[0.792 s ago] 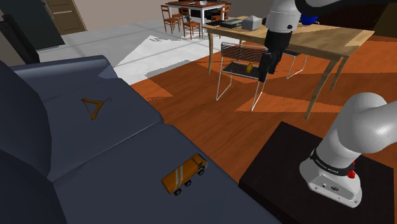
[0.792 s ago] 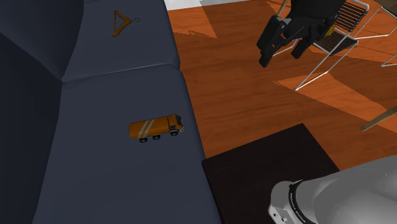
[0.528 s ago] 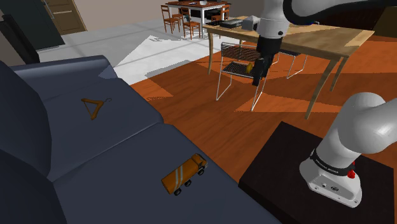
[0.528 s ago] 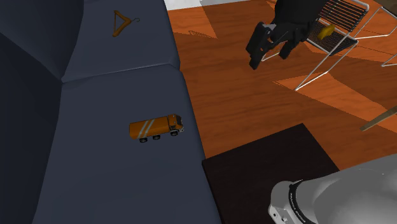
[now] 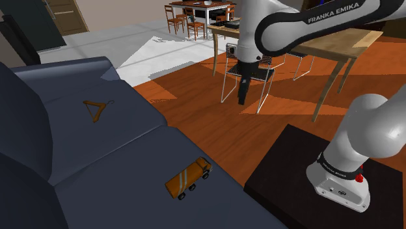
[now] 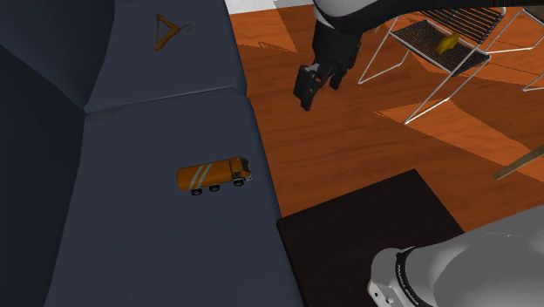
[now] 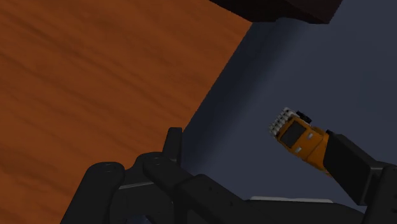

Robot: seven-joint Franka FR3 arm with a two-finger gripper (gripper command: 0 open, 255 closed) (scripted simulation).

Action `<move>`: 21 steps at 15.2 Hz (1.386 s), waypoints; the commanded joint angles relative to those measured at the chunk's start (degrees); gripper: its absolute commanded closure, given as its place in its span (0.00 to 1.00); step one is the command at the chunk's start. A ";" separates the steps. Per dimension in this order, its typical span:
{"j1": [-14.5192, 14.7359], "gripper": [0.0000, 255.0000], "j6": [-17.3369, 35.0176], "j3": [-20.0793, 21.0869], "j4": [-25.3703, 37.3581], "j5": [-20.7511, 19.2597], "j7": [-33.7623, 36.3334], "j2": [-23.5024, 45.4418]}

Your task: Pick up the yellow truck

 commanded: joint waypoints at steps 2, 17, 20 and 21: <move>1.70 0.00 4.47 1.40 1.24 -0.70 -3.16 5.83; 8.68 0.00 21.33 8.66 10.88 -11.11 -13.42 34.14; 10.46 0.00 23.64 9.55 13.33 -14.68 -14.41 39.58; 11.12 0.00 24.34 9.76 14.17 -15.94 -14.69 41.37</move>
